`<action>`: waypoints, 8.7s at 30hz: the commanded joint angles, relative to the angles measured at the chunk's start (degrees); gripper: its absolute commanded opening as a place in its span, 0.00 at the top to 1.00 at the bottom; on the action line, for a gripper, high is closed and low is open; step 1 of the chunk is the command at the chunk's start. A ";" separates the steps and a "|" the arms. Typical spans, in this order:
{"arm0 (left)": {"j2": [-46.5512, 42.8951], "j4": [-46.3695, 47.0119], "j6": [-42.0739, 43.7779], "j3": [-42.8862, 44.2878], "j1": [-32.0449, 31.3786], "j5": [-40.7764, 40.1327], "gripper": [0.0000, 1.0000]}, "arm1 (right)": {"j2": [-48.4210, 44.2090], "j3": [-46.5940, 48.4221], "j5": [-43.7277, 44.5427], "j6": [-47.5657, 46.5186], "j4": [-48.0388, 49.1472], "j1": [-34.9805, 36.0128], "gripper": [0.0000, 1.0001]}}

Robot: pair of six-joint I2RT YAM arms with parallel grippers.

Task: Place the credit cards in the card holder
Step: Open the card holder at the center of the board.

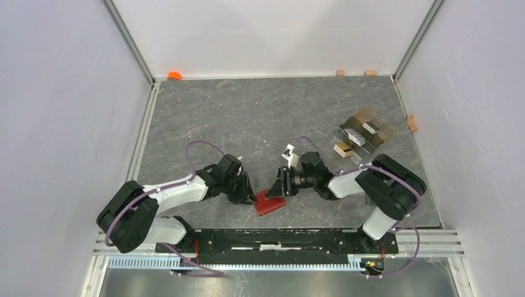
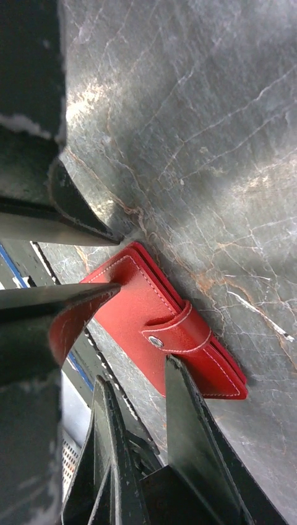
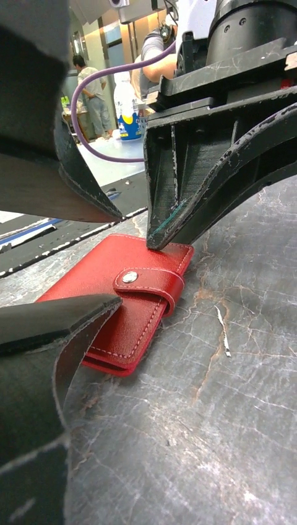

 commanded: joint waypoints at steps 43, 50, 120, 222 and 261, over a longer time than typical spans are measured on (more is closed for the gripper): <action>2.80 5.00 13.17 -0.44 -8.75 -23.81 0.98 | -2.46 -4.53 13.98 31.71 15.44 4.33 1.00; 6.32 3.66 13.66 0.86 -12.99 -29.27 0.98 | -7.08 -5.61 18.87 36.24 14.99 4.37 1.00; 3.18 24.42 -21.52 -5.69 -14.93 -20.77 0.46 | -12.97 1.75 12.16 -29.19 -20.87 -3.82 0.38; -5.15 25.21 -11.45 -2.69 -8.55 -14.32 0.13 | -17.92 13.73 49.00 -15.62 -42.42 21.26 0.57; -3.33 26.58 -12.44 -4.41 -8.55 -13.37 0.03 | -17.71 15.30 54.57 -17.02 -41.55 29.17 0.53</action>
